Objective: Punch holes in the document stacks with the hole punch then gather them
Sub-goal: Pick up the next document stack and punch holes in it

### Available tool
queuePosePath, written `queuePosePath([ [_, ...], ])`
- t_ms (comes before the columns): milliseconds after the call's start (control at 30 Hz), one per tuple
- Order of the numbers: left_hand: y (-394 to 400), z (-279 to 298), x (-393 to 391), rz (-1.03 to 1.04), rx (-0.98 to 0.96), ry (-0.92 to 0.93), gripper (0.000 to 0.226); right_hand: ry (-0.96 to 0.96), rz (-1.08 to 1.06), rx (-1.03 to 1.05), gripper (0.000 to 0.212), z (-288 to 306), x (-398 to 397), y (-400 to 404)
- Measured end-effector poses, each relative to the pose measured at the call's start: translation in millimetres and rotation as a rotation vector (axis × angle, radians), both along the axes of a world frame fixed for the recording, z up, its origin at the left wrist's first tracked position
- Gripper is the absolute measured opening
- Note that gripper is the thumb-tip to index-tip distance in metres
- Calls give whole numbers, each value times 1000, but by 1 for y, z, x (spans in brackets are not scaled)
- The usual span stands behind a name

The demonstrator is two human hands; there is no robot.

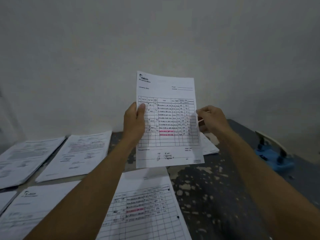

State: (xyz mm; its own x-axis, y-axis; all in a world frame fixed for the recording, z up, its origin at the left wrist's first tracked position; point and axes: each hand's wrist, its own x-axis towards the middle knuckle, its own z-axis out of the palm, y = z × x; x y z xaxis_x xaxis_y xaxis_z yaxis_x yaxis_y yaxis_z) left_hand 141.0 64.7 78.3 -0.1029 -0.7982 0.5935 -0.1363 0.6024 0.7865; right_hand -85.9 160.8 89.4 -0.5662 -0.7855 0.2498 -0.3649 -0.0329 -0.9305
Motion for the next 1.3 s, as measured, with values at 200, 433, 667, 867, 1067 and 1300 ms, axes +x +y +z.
queuePosePath([
  [200,26,-8,-47,-90,140,-1,31,509,-380,-26,19,25,-62,48],
  [433,52,-32,-104,-202,362,5,21,632,-298,273,29,8,-138,80],
  [667,69,-60,-148,-249,537,-34,22,391,-120,503,34,-35,-182,86],
  [867,79,-82,-180,-233,643,-65,28,323,-75,417,31,-46,-187,90],
  [1067,84,-97,-204,-158,677,-100,28,372,-19,457,32,-42,-189,88],
  [1300,89,-100,-228,-96,711,-109,30,213,49,449,47,-55,-197,87],
])
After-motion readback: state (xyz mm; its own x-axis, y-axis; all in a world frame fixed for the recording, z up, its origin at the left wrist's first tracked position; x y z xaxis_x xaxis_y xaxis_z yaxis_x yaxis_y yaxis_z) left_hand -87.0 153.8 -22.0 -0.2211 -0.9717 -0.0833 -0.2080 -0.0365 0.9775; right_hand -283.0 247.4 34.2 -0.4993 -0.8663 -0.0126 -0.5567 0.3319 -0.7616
